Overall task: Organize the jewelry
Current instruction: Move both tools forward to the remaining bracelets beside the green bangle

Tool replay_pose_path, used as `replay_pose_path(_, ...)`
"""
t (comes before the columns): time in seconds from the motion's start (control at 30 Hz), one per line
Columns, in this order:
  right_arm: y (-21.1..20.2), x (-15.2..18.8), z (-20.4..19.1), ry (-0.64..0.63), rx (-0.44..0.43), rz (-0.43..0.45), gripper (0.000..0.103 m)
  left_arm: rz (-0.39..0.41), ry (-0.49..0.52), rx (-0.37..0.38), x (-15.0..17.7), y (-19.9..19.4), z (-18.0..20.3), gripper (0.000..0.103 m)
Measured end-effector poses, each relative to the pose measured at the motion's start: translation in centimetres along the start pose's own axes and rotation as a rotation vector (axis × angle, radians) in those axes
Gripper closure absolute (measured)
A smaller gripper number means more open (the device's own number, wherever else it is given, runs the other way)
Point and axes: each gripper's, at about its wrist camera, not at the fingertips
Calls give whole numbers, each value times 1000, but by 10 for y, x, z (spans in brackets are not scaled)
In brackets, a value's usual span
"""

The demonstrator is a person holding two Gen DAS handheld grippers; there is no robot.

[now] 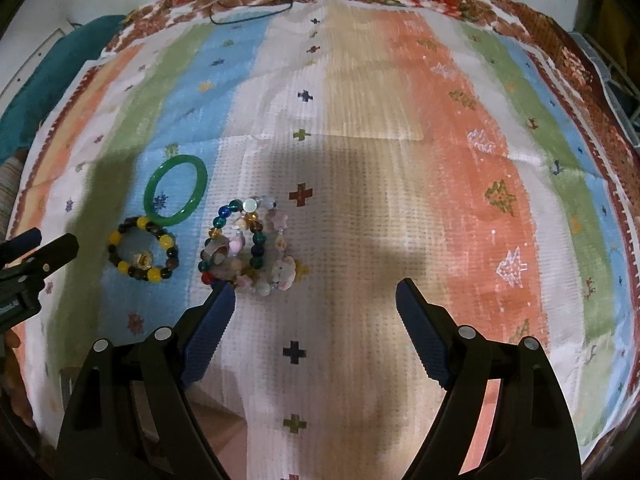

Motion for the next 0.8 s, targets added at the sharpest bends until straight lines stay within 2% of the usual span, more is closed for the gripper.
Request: replay_pose_path(0.8,42,-19,-1,-5,77,-55,20,-77,33,-11,-12,47,0,13)
Point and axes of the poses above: each gripper's, at about its wrist camera, not at the fingertips, and y roughly the way its jaws point, z to its right, x to its underside, and after that the axes turned 1 degree about z, right-handed
